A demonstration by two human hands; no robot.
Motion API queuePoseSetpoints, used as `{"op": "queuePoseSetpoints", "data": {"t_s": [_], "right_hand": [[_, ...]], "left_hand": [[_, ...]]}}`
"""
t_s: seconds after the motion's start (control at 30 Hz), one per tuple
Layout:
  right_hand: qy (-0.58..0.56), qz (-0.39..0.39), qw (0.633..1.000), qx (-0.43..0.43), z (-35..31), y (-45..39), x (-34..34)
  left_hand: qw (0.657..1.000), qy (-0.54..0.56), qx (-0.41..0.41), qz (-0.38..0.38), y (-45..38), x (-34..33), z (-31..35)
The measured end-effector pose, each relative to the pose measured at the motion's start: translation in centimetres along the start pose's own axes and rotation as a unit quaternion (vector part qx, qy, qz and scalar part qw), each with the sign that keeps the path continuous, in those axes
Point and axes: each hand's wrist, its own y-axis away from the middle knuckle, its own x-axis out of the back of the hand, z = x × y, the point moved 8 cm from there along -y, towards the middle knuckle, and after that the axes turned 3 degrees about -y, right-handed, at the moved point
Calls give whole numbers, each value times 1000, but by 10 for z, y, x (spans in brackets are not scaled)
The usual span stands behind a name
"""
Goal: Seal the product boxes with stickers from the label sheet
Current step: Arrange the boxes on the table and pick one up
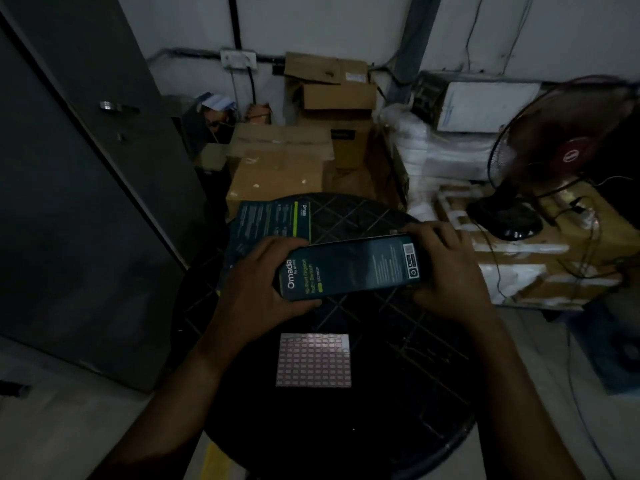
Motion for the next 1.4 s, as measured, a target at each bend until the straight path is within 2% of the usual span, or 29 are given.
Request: {"op": "queuePoseSetpoints", "data": {"t_s": [0.27,0.37,0.5,0.6,0.73,0.77,0.83,0.9,0.97,1.03,1.2,1.3,1.4], "right_hand": [[-20,-5,1000,5,14,2,25],[-38,-48,998,-33,23,7,0],[-55,-150,983,-91,34,22,-51],[-75,-173,977,-99,32,28,-74],[-84,-166,976,-115,22,24,-76],[-62,-144,979,-131,19,25,-72],[-11,-47,983,-179,12,31,-54],[-52,11,978,-203,-7,42,-44],[-105,-39,973,-203,-32,49,-55],[-103,-82,973,-188,-52,48,-70],[-114,-150,962,-199,-57,40,-94],[-92,-199,955,-199,-55,46,-95],[-78,-223,951,-201,-53,48,-94]], "left_hand": [[998,56,23,-25,-6,-4,19],[994,60,47,-82,-1,-26,-1],[984,47,87,-147,16,-61,-43],[981,36,115,-154,23,-68,-65],[978,75,147,-129,27,-64,-72],[977,87,156,-115,29,-64,-73],[976,91,178,-83,35,-64,-77],[973,88,206,-54,42,-66,-74],[972,80,220,-31,48,-68,-65],[971,66,228,-21,54,-72,-53],[968,61,238,-42,64,-84,-29],[976,74,185,-90,72,-96,-11],[965,185,122,-137,87,-114,7]]}}
